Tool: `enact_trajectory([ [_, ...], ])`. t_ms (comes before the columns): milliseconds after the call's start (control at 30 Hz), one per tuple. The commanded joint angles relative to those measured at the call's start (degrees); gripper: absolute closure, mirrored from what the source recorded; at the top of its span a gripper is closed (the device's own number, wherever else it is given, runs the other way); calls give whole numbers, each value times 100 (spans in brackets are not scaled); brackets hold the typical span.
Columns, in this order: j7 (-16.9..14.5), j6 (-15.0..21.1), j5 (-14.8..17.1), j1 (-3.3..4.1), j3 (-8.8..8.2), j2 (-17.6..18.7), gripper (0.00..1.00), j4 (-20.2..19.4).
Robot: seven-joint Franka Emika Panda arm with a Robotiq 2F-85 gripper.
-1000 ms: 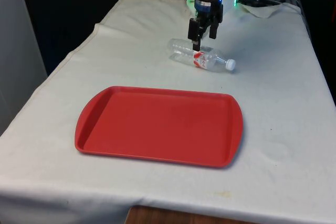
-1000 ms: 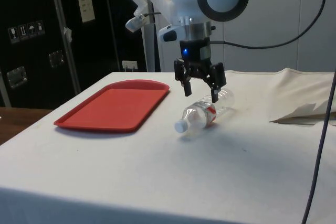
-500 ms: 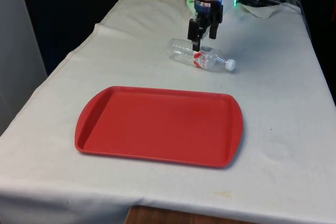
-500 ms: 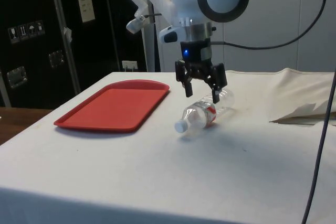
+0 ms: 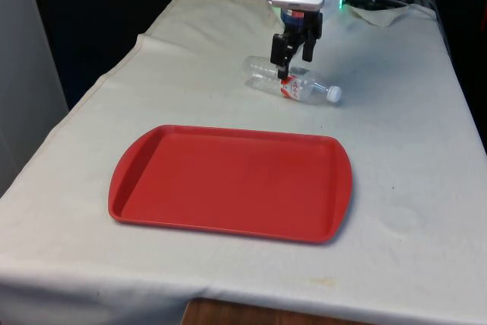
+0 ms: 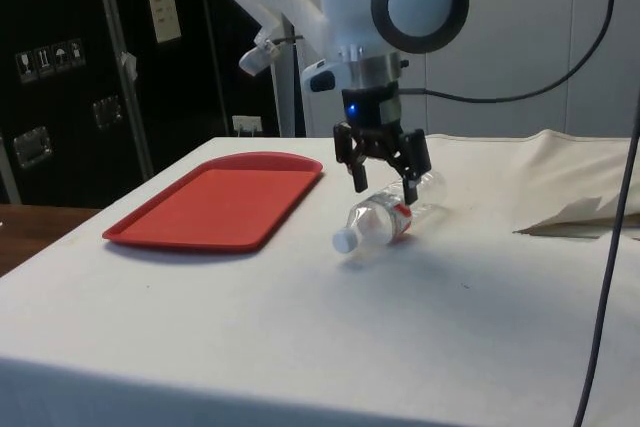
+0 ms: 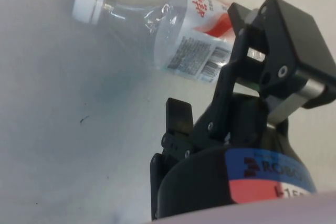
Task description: Place the bottle upright on the tray.
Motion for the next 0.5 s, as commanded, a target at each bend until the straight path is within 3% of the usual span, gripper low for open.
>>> enact_trajectory([
  [0, 63, 57, -40, 6, -11, 69, 0, 40],
  [67, 23, 0, 0, 0, 0, 86, 0, 57],
  [333, 367, -23, -361, 46, -92, 160, 0, 120],
  [367, 241, -29, -189, 0, 0, 120, 0, 86],
  [400, 464, -63, -464, 52, -86, 160, 0, 132],
  [467, 544, -103, -544, 46, -63, 149, 0, 132],
])
